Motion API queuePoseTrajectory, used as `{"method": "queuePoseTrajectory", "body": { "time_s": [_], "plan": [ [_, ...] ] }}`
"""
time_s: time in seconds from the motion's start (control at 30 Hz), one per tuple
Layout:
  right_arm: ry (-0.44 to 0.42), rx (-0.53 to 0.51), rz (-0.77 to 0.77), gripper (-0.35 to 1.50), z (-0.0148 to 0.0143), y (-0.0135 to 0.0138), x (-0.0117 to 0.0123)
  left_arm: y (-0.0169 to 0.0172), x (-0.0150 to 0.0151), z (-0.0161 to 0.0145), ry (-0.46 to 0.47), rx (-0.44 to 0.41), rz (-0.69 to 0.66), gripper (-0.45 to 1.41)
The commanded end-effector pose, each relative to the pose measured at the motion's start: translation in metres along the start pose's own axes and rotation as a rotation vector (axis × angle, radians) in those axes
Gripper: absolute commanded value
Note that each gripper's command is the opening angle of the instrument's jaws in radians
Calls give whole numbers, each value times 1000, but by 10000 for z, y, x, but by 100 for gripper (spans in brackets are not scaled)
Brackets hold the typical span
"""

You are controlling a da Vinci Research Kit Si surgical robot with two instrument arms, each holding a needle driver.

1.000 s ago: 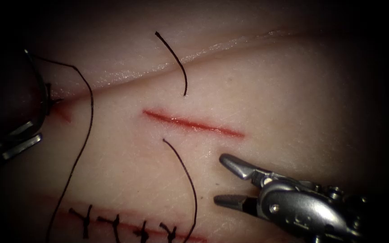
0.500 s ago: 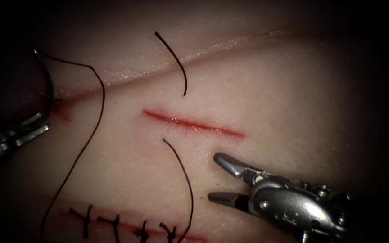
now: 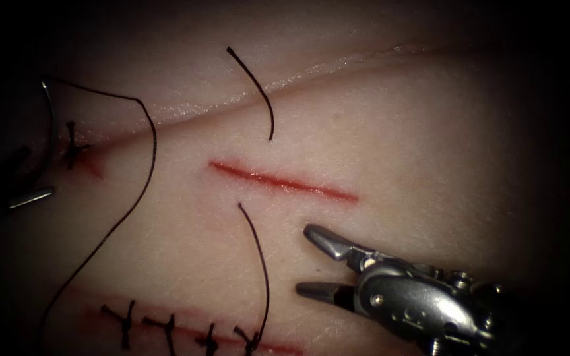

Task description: Wound Closure

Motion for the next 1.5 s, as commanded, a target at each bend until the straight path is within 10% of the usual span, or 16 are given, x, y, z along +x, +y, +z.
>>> {"method": "queuePoseTrajectory", "body": {
  "time_s": [0.03, 0.43, 0.73, 1.03, 1.5],
  "plan": [
    [3, 2, 0, 147, 10, -4, 0, 8, -10, -2, -9, 2, 3, 78],
    [8, 8, 7, 147, 12, -9, 0, 5, 33, -61, -207, 90, 192, 64],
    [11, 9, 10, 147, 10, -13, 2, 59, 99, -2, -240, -145, 726, 27],
    [18, 13, 17, 147, 8, -17, 3, 47, 82, 39, -367, -248, 1168, 29],
    [35, 20, 33, 147, 5, -19, 5, 42, 69, 55, -389, -516, 1511, 24]
  ]
}}
